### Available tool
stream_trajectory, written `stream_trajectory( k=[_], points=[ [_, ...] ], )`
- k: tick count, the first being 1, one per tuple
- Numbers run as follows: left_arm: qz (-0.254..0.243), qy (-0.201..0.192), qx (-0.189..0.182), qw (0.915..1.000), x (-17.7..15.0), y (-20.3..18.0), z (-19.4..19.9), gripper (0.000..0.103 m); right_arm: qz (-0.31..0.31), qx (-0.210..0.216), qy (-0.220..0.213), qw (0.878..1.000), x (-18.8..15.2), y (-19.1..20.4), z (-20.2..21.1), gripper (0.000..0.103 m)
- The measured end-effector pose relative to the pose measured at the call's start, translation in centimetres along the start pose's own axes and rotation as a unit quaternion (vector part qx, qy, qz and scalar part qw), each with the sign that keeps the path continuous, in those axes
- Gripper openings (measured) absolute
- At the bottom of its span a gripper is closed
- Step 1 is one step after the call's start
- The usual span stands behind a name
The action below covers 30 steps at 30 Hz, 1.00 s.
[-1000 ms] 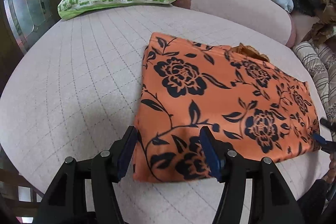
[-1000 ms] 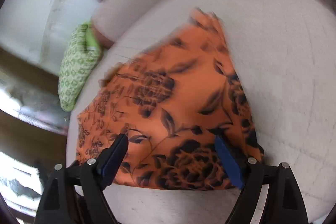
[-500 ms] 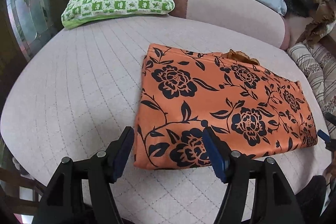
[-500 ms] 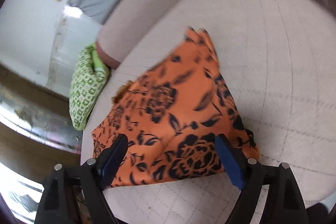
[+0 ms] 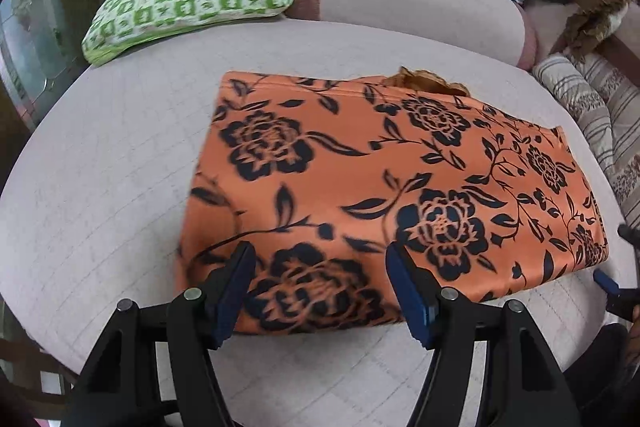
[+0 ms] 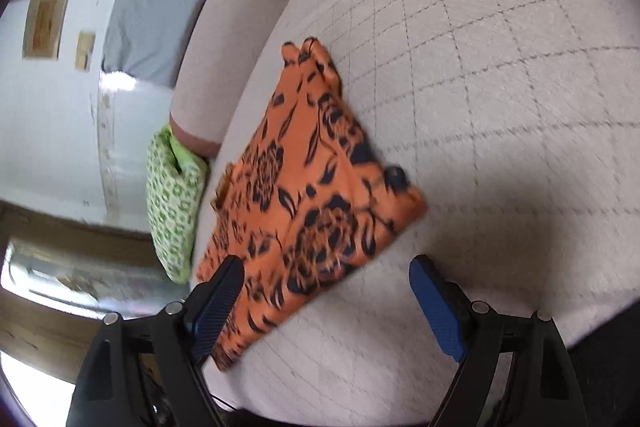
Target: Fold small clothes
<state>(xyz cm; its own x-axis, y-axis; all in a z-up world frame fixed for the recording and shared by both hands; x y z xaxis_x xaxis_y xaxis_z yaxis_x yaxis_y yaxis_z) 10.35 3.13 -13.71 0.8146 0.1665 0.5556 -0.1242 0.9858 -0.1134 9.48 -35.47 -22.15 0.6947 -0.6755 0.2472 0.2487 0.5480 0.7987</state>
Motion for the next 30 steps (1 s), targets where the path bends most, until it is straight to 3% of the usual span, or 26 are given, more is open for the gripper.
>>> stream_trajectory(
  k=[5, 6, 7, 8, 9, 12, 15, 17, 19, 20, 24, 27, 30],
  points=[
    [-0.015, -0.005, 0.003, 0.9999, 0.5, -1.8, -0.9, 0.068, -0.034, 0.005, -0.028, 0.999, 1.6, -0.1, -0.4, 0.088],
    [-0.020, -0.008, 0.003, 0.9998, 0.6, -2.2, -1.1, 0.068, -0.038, 0.006, -0.040, 0.998, 1.8, -0.3, -0.4, 0.084],
    [-0.027, -0.013, 0.005, 0.9995, 0.8, -2.6, -1.2, 0.068, -0.034, -0.001, -0.046, 0.998, 2.0, -0.3, -0.4, 0.076],
    [-0.033, -0.016, 0.006, 0.9993, 0.8, -2.9, -1.4, 0.068, -0.028, -0.011, -0.045, 0.999, 2.0, -0.4, -0.6, 0.052],
    [-0.040, -0.016, 0.008, 0.9990, 0.8, -3.2, -1.9, 0.070, -0.027, -0.022, -0.037, 0.999, 2.0, -0.7, -1.0, 0.019],
    [-0.066, 0.007, 0.044, 0.9968, -0.4, -3.4, -4.4, 0.072, 0.002, -0.049, -0.046, 0.998, 2.0, -0.2, -0.6, 0.015],
    [-0.071, -0.003, 0.044, 0.9965, -0.3, -3.5, -3.7, 0.072, 0.096, -0.060, -0.085, 0.990, 2.2, 3.7, 1.7, 0.015],
    [-0.062, 0.002, 0.037, 0.9974, 0.1, -3.4, -3.4, 0.072, 0.113, -0.072, -0.070, 0.988, 2.2, 3.7, 1.3, 0.019],
    [-0.053, -0.006, 0.032, 0.9981, 0.7, -3.4, -2.8, 0.072, 0.090, -0.098, -0.009, 0.991, 1.5, 1.2, -0.7, 0.049],
    [-0.051, -0.009, 0.029, 0.9983, 0.9, -3.4, -2.5, 0.072, 0.073, -0.071, -0.006, 0.995, 1.2, 0.5, -0.7, 0.056],
    [-0.059, -0.032, 0.011, 0.9977, 1.9, -4.4, -1.9, 0.073, 0.098, -0.064, -0.060, 0.991, 2.4, 1.8, 2.6, 0.070],
    [-0.071, -0.017, 0.013, 0.9973, 1.7, -4.9, -3.5, 0.073, 0.138, -0.079, -0.074, 0.985, 5.0, 2.9, 3.6, 0.072],
    [-0.084, -0.020, 0.024, 0.9960, 0.9, -5.0, -4.6, 0.075, 0.150, -0.064, -0.030, 0.986, 8.4, 3.3, 1.2, 0.074]
  ],
)
Point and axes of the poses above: each gripper's, at about its wrist camera, not at the fingertips, and z roughly against the way its jaws point, y to its left, x to its top, the point moved 6 cm from there along -z, roughly the way its jaws point, and after that the axes turned 8 degrees about z, right-handed, at the moved point
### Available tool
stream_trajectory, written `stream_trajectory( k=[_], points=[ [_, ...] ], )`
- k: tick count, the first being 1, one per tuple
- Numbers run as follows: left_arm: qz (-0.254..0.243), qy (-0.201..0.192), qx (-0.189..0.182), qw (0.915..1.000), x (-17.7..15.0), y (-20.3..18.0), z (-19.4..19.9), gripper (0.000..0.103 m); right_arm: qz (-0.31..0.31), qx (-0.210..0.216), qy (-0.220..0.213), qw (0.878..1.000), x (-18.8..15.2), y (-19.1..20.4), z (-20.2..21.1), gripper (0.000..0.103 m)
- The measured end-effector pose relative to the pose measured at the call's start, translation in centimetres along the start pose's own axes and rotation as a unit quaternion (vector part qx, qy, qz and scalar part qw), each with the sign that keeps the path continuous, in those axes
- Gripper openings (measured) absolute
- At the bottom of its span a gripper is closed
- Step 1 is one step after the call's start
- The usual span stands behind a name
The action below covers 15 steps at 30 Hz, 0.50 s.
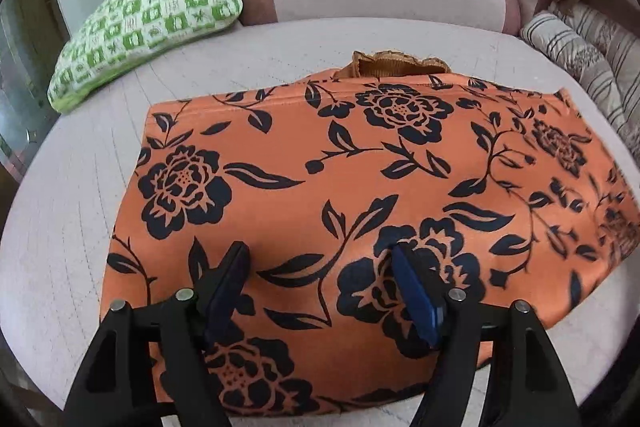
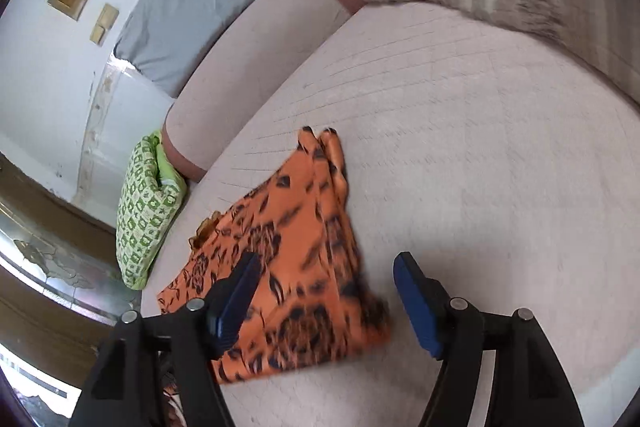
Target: Fold small clothes
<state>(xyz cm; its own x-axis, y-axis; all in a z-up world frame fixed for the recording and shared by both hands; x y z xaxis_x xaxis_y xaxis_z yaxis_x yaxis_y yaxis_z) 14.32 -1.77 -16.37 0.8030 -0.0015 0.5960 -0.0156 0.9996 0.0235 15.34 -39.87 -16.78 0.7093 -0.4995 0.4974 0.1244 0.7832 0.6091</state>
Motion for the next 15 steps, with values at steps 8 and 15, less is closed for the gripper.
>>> stream_trajectory(
  k=[8, 15],
  points=[
    [-0.004, -0.004, -0.004, 1.0000, -0.1, 0.1, -0.4, 0.078, 0.074, -0.019, 0.150, 0.986, 1.6, 0.8, -10.7, 0.034],
    [-0.006, -0.008, -0.010, 0.9999, -0.1, 0.3, -0.4, 0.079, 0.131, -0.105, 0.089, 0.982, 1.5, 3.2, -9.4, 0.016]
  ],
)
Point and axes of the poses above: each gripper's, at about its wrist camera, not at the fingertips, and z roughly against the way its jaws point, y to its left, x to its top, the point moved 6 cm from there along -z, roughly the way its jaws point, and after that the axes turned 8 degrees about z, right-handed, at the moved point
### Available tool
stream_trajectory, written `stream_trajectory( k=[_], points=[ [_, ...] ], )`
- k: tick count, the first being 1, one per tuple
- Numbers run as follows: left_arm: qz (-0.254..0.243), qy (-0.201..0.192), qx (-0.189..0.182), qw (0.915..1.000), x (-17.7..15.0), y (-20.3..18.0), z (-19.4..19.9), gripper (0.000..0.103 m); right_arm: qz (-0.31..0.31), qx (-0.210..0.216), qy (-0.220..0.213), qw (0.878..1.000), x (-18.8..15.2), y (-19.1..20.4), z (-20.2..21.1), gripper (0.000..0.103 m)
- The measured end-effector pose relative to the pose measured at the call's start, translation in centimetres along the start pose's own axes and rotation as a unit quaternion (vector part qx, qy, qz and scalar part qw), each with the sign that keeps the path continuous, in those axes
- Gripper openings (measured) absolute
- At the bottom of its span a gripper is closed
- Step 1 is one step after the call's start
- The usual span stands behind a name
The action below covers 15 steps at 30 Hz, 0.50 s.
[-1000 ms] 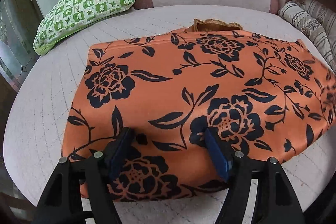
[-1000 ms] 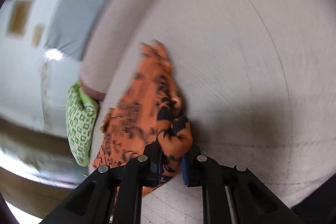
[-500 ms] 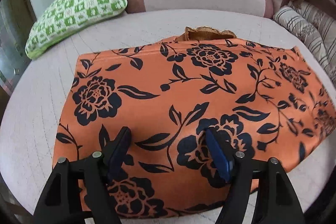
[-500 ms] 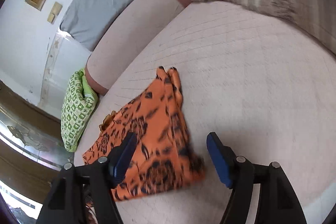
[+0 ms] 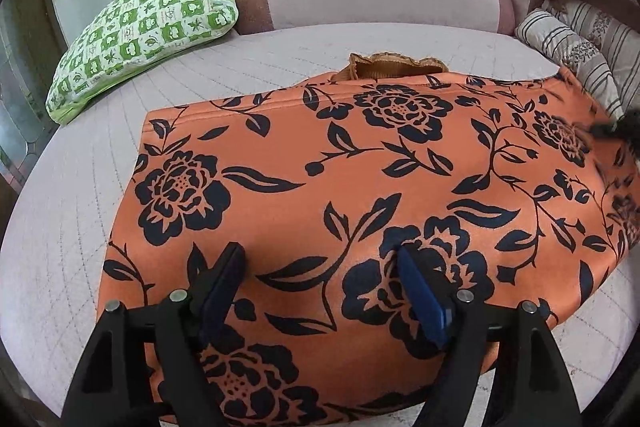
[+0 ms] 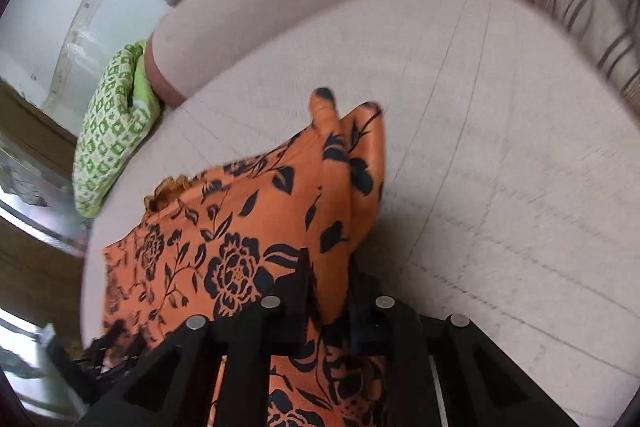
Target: Fold small clothes
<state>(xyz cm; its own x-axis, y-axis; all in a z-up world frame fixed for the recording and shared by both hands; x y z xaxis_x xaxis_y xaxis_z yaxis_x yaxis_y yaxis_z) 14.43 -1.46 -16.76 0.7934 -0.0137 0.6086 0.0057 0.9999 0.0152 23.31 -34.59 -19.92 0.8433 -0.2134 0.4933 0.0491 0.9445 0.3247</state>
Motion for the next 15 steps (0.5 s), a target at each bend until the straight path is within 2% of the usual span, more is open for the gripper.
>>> stream_trajectory(
  k=[1, 2, 4, 5, 6, 8, 9, 10, 11, 12, 14, 15],
  points=[
    [-0.001, 0.002, 0.001, 1.0000, 0.1, 0.0, 0.0, 0.079, -0.001, -0.010, 0.024, 1.000, -0.7, -0.5, -1.5, 0.021],
    [-0.002, 0.005, 0.002, 1.0000, 0.2, -0.1, 0.1, 0.079, -0.008, -0.005, 0.025, 1.000, -0.9, -0.8, -2.2, 0.027],
    [0.008, 0.005, -0.010, 0.9999, 0.7, 0.1, 0.9, 0.079, -0.020, 0.003, 0.004, 1.000, -0.4, -0.7, -0.8, 0.034],
    [0.016, -0.001, -0.016, 0.9997, 1.0, 0.3, 1.3, 0.079, -0.019, -0.004, -0.005, 1.000, 0.0, -0.7, 0.0, 0.053],
    [0.025, -0.012, -0.018, 0.9995, 1.5, 0.6, 1.9, 0.079, -0.013, -0.022, -0.024, 0.999, 0.6, -0.8, 1.2, 0.065],
    [0.029, -0.025, -0.022, 0.9990, 2.1, 0.8, 2.4, 0.079, 0.001, -0.035, -0.059, 0.998, 1.9, -0.4, 3.1, 0.065],
    [0.027, -0.022, -0.020, 0.9992, 2.1, 0.7, 2.0, 0.079, 0.002, -0.023, -0.076, 0.997, 2.7, 0.0, 3.9, 0.065],
    [0.025, -0.009, -0.015, 0.9995, 1.8, 0.8, 1.3, 0.079, -0.001, 0.002, -0.085, 0.996, 3.2, 0.3, 4.3, 0.065],
    [0.025, 0.010, -0.009, 0.9996, 1.4, 0.9, 0.3, 0.079, -0.008, 0.053, -0.085, 0.995, 4.0, 1.1, 4.2, 0.065],
    [0.031, 0.023, -0.010, 0.9992, 0.9, 1.1, -0.7, 0.080, -0.014, 0.096, -0.072, 0.993, 4.7, 1.7, 3.4, 0.065],
    [0.029, 0.010, -0.008, 0.9995, 0.8, 1.1, -0.7, 0.082, -0.028, 0.167, -0.033, 0.985, 5.1, 2.4, 0.9, 0.066],
    [0.028, 0.011, -0.007, 0.9995, 0.8, 1.0, -0.7, 0.082, -0.031, 0.156, -0.014, 0.987, 5.3, 1.8, -1.0, 0.066]
  ],
)
Point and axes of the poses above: each gripper's, at about its wrist camera, not at the fingertips, and z roughly against the way its jaws point, y to its left, x to its top, the point moved 6 cm from there along -z, roughly the way its jaws point, and after that the axes turned 8 degrees about z, right-handed, at the moved point
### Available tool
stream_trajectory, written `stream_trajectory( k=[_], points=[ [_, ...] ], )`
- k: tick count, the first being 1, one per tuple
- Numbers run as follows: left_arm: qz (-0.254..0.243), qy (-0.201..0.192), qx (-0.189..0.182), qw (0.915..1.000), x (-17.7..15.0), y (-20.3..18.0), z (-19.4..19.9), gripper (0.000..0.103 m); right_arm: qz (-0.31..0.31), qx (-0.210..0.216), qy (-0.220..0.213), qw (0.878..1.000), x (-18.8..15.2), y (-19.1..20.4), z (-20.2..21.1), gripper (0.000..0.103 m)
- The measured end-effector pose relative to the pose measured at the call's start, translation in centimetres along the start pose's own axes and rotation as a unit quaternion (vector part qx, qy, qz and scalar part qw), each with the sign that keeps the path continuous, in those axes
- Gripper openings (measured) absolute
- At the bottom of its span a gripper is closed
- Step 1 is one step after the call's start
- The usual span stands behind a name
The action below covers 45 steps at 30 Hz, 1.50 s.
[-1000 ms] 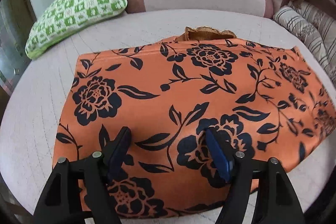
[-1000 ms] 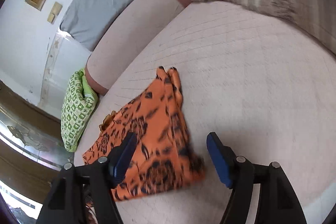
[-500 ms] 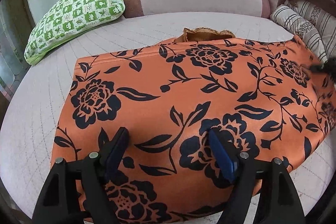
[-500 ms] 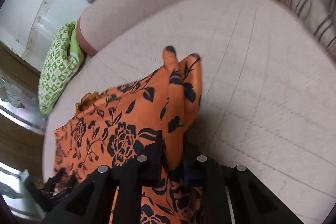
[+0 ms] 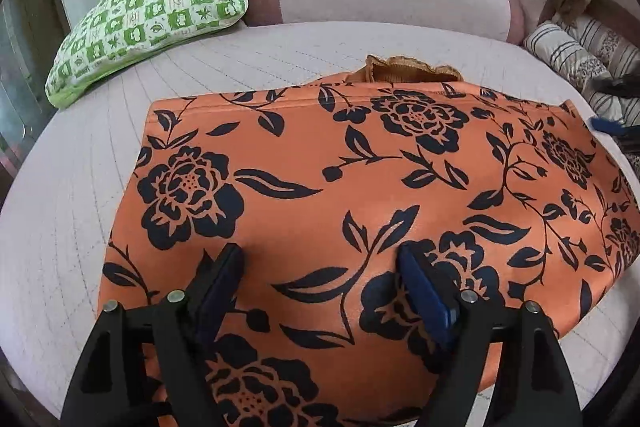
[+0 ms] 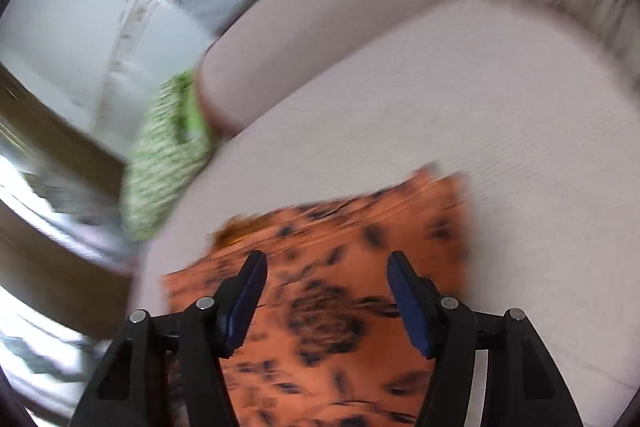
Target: Fold small clothes
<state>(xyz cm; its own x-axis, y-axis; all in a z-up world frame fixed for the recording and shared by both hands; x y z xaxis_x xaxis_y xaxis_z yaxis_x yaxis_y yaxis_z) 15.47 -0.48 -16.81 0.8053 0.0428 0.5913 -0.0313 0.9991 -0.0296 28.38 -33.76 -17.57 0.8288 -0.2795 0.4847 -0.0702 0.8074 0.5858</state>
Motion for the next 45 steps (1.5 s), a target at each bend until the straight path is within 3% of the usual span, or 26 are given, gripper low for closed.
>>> stream_trajectory(
  k=[2, 3, 4, 8, 10, 11, 13, 15, 17, 20, 22, 24, 25, 26, 27, 30, 32, 35, 36, 37, 39, 42, 43, 45],
  points=[
    [0.001, 0.004, -0.004, 1.0000, 0.0, 0.1, 0.0, 0.082, -0.046, -0.057, 0.011, 0.997, 0.2, -4.4, -2.4, 0.063],
    [-0.002, 0.007, -0.006, 1.0000, 0.0, 0.1, 0.0, 0.082, -0.070, -0.046, -0.007, 0.996, 0.5, -5.2, -2.2, 0.057],
    [-0.003, 0.008, -0.008, 0.9999, 0.0, 0.2, 0.1, 0.082, -0.087, -0.035, -0.019, 0.995, 0.7, -5.2, -1.6, 0.057],
    [-0.006, 0.004, -0.009, 0.9999, 0.0, 0.2, -0.2, 0.084, -0.013, 0.002, -0.023, 1.000, 0.8, -0.4, -0.1, 0.066],
    [0.001, 0.005, -0.005, 1.0000, 0.1, 0.1, -0.2, 0.084, 0.014, -0.025, -0.008, 1.000, 0.2, -0.2, -1.0, 0.073],
    [0.002, 0.007, -0.006, 1.0000, 0.1, 0.1, -0.1, 0.084, 0.003, -0.060, 0.009, 0.998, -0.2, -1.7, -2.1, 0.073],
    [0.003, 0.016, -0.013, 0.9998, 0.2, 0.2, 0.3, 0.084, -0.050, -0.057, -0.012, 0.997, -0.4, -3.6, -1.8, 0.066],
    [0.014, 0.003, -0.018, 0.9997, 0.5, 0.9, 1.7, 0.084, -0.032, -0.062, -0.028, 0.997, -0.5, -1.8, 0.3, 0.066],
    [0.025, -0.022, -0.020, 0.9993, 0.9, 1.7, 3.3, 0.084, 0.006, -0.047, -0.041, 0.998, -1.4, 0.9, 2.5, 0.066],
    [0.028, -0.058, -0.005, 0.9979, 0.2, 3.6, 5.4, 0.084, 0.011, 0.006, -0.046, 0.999, -4.9, 3.8, 5.4, 0.073],
    [0.034, -0.028, 0.013, 0.9989, -1.1, 5.0, 4.5, 0.084, 0.005, 0.029, -0.031, 0.999, -8.2, 4.0, 5.6, 0.073],
    [0.049, 0.015, 0.022, 0.9984, -2.6, 6.3, 2.2, 0.084, -0.024, -0.006, -0.007, 1.000, -10.9, 1.4, 4.5, 0.078],
    [0.044, 0.008, 0.021, 0.9988, -2.8, 6.3, 1.9, 0.084, -0.051, -0.023, 0.005, 0.998, -11.7, -0.1, 3.6, 0.076],
    [0.034, 0.003, 0.028, 0.9990, -2.7, 6.0, 2.2, 0.084, -0.071, -0.013, -0.012, 0.997, -12.0, -0.6, 3.8, 0.069],
    [0.032, 0.004, 0.030, 0.9990, -2.5, 5.7, 2.9, 0.084, -0.073, -0.018, -0.023, 0.997, -12.0, 0.0, 4.8, 0.069],
    [0.063, -0.039, -0.003, 0.9972, -1.5, 5.5, 5.9, 0.084, -0.011, -0.016, -0.063, 0.998, -12.0, 3.4, 8.2, 0.077],
    [0.069, -0.047, 0.006, 0.9965, -1.5, 6.0, 6.5, 0.084, 0.005, -0.017, -0.065, 0.998, -12.4, 4.2, 8.0, 0.084],
    [0.090, 0.019, 0.039, 0.9950, -3.5, 8.3, 3.7, 0.084, -0.086, -0.038, -0.019, 0.995, -14.3, -0.4, 6.1, 0.081],
    [0.109, 0.041, 0.034, 0.9926, -4.2, 9.3, 2.8, 0.085, -0.112, -0.019, -0.045, 0.993, -14.3, -0.7, 6.7, 0.079],
    [0.126, 0.036, 0.019, 0.9912, -4.3, 9.7, 3.1, 0.085, -0.119, -0.015, -0.055, 0.991, -14.3, -0.2, 7.7, 0.079],
    [0.151, 0.016, 0.028, 0.9880, -4.0, 10.8, 4.9, 0.084, -0.097, -0.014, -0.071, 0.993, -14.4, 1.2, 9.6, 0.079],
    [0.149, -0.017, 0.023, 0.9885, -3.7, 11.3, 6.4, 0.084, -0.078, -0.001, -0.079, 0.994, -15.4, 3.1, 10.5, 0.080],
    [0.143, -0.010, 0.037, 0.9890, -4.0, 11.5, 6.0, 0.084, -0.087, 0.004, -0.075, 0.993, -15.8, 3.1, 10.2, 0.080],
    [0.143, 0.041, 0.060, 0.9871, -5.1, 12.7, 3.6, 0.085, -0.117, 0.011, -0.052, 0.992, -17.7, 0.8, 10.7, 0.081]
  ],
)
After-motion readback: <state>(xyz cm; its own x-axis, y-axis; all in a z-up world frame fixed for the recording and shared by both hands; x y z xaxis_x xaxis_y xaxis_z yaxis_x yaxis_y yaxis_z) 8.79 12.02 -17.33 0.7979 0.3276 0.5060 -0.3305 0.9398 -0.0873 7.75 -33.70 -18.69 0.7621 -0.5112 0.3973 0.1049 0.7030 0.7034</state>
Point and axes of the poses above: each gripper's, at about its wrist camera, not at the fingertips, and z roughly against the way its jaws point, y to its left, x to its top, the point moved 6 cm from there along -z, roughly the way its jaws point, and after that the axes turned 8 degrees about z, right-handed, at the moved point
